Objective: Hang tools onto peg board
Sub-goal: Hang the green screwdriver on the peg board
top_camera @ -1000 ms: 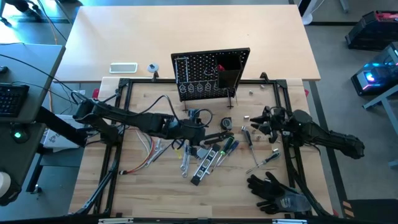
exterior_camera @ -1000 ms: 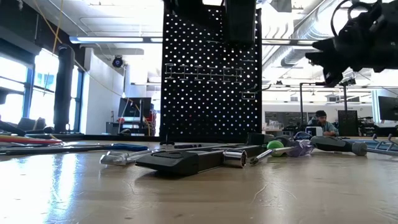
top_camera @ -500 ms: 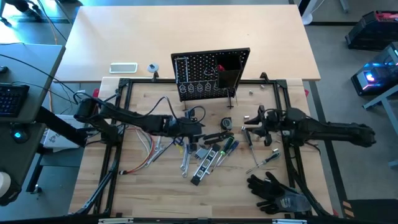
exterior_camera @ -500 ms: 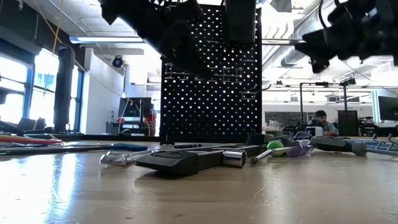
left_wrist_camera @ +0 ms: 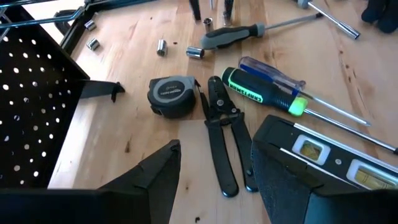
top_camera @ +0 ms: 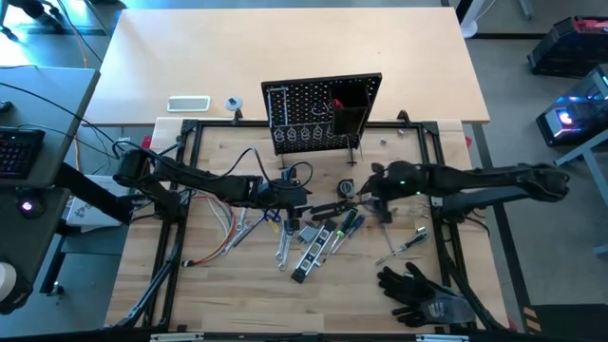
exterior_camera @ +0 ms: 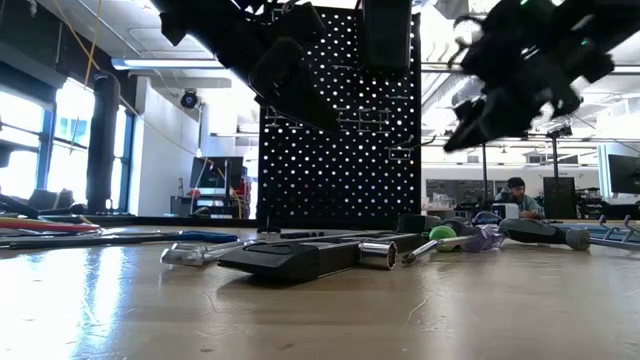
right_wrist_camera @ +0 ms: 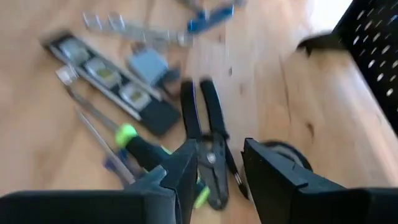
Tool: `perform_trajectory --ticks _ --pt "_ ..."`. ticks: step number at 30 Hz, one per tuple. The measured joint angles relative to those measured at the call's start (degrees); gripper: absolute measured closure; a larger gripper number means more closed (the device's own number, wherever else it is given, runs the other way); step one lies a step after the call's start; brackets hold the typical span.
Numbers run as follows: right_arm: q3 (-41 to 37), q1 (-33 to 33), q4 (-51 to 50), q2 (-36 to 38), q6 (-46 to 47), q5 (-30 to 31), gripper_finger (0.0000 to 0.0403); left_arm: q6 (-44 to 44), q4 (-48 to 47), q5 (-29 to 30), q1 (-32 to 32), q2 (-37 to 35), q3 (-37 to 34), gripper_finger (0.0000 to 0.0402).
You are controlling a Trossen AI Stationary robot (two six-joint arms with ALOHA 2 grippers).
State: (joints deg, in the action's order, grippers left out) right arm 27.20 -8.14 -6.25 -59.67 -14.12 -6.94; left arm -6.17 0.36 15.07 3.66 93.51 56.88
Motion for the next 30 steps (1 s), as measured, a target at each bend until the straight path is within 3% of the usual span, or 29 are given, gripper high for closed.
perform_trajectory --ticks 12,22,30 --pt "2.52 0.45 -0.10 -18.04 -10.71 -0.50 0.0275 0.09 -0.36 -1.08 0.11 0.00 0.00 0.0213" --pt "7.72 3.66 -5.91 -23.07 -14.18 0.13 0.0239 0.04 -0.33 -1.07 0.11 0.00 0.00 0.0213" --pt "10.53 6.25 -9.84 -25.67 -16.93 0.69 0.0235 0.00 -0.26 -1.09 0.11 0.00 0.02 0.0213"
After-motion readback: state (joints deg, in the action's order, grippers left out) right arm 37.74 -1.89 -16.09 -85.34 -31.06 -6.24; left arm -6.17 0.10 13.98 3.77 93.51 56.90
